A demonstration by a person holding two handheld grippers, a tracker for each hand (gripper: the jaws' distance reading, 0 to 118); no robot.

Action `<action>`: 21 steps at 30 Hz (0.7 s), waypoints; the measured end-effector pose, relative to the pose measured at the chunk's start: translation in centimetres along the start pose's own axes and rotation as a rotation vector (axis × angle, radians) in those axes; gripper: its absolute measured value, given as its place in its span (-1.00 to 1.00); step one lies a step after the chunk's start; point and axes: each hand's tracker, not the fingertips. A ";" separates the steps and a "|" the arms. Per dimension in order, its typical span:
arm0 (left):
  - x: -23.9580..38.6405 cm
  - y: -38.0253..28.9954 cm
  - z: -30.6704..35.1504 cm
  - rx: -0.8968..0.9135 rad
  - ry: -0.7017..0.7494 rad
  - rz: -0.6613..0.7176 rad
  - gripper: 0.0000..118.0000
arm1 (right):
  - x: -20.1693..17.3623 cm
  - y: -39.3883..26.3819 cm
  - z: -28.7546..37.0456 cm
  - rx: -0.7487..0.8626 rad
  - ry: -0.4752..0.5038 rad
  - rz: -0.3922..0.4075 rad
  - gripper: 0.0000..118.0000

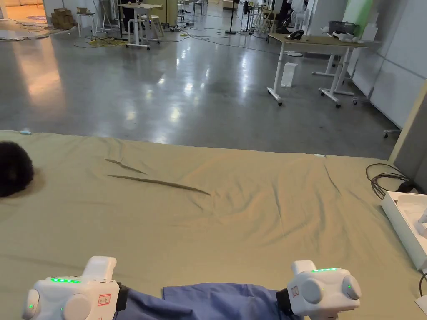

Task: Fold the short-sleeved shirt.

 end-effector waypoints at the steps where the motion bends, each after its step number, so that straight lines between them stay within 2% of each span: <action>1: 0.1 -0.1 -0.1 -0.003 0.004 0.009 -0.88 | 0.2 -0.1 -0.8 -0.021 0.022 -0.020 -0.11; 2: 0.0 -0.2 -0.1 -0.004 0.002 0.013 -0.88 | 0.4 -0.2 -1.3 -0.028 0.048 -0.056 -0.11; 3: -0.1 -0.4 0.0 -0.006 0.001 0.016 -0.88 | 0.5 -0.3 -1.1 0.010 0.037 -0.079 -0.21; 4: -0.1 -0.5 0.0 -0.006 0.007 0.020 -0.88 | 0.5 -0.4 -0.6 0.026 0.036 -0.080 -0.44; 5: -0.2 -0.6 -0.1 -0.006 0.006 0.022 -0.88 | 0.2 -0.5 -0.4 0.033 0.032 -0.073 -0.78; 6: -0.2 -0.7 -0.1 -0.005 0.006 0.024 -0.88 | -0.1 -0.5 -0.4 0.048 0.045 -0.053 -0.96; 7: -0.2 -0.8 -0.1 -0.003 0.009 0.025 -0.88 | -0.6 -0.5 -0.6 0.058 0.104 -0.037 -0.97; 9: -0.1 -0.9 0.1 -0.005 0.012 0.034 -0.88 | -1.3 -0.7 -0.7 0.059 0.015 0.024 -0.97; 10: 0.0 -1.0 0.3 -0.003 0.013 0.040 -0.88 | -1.2 -0.9 -0.5 0.078 0.020 0.026 -0.97; 15: 0.0 -0.9 1.9 0.032 -0.002 0.048 -0.88 | -0.1 -2.1 3.2 0.224 0.064 -0.093 -0.98; 21: 0.1 0.9 6.6 0.143 -0.049 0.071 -0.88 | 0.9 -2.3 11.5 0.431 0.096 -0.130 -0.99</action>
